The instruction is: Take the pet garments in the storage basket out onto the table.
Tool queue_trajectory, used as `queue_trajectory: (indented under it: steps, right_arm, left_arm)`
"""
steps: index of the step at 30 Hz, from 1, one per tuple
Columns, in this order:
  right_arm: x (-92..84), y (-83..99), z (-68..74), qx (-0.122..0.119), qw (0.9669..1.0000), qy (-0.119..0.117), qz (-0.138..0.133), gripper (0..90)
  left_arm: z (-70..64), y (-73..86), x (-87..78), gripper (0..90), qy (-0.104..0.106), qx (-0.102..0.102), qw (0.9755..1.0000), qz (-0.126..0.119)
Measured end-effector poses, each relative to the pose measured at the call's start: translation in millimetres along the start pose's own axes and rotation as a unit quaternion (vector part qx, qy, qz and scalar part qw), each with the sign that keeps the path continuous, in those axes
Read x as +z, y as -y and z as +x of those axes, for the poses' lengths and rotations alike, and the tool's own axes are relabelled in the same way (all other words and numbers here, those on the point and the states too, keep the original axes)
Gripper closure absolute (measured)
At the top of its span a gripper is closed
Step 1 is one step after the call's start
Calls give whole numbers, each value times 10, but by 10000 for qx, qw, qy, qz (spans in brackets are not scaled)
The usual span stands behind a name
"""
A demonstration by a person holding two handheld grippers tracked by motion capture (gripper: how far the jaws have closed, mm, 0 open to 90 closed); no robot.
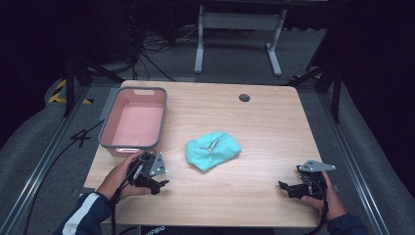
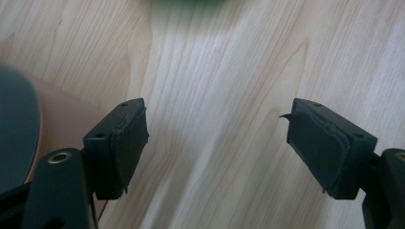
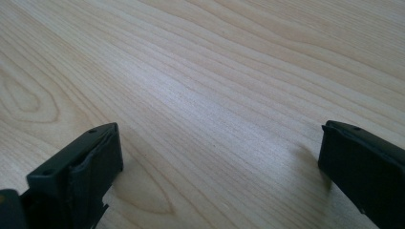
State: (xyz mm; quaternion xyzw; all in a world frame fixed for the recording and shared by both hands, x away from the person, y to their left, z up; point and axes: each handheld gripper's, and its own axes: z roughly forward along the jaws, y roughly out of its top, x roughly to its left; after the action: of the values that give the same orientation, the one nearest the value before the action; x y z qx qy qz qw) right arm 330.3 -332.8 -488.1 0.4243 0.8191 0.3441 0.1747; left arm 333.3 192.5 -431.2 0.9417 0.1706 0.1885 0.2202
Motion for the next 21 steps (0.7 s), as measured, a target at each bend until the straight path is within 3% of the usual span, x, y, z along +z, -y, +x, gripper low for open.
queue_trajectory:
  steps: [12,18,21]
  right_arm:
    - [1,0,1,8,10000,-1,0,14]
    - [2,-1,2,12,10000,1,-2,14]
    - [2,-1,2,13,10000,1,-2,14]
  left_arm:
    - [25,447,-111,217,-226,-442,9988,53]
    - [22,650,-152,213,-239,-664,9975,38]
    - [37,772,-166,216,-161,-916,9956,-84]
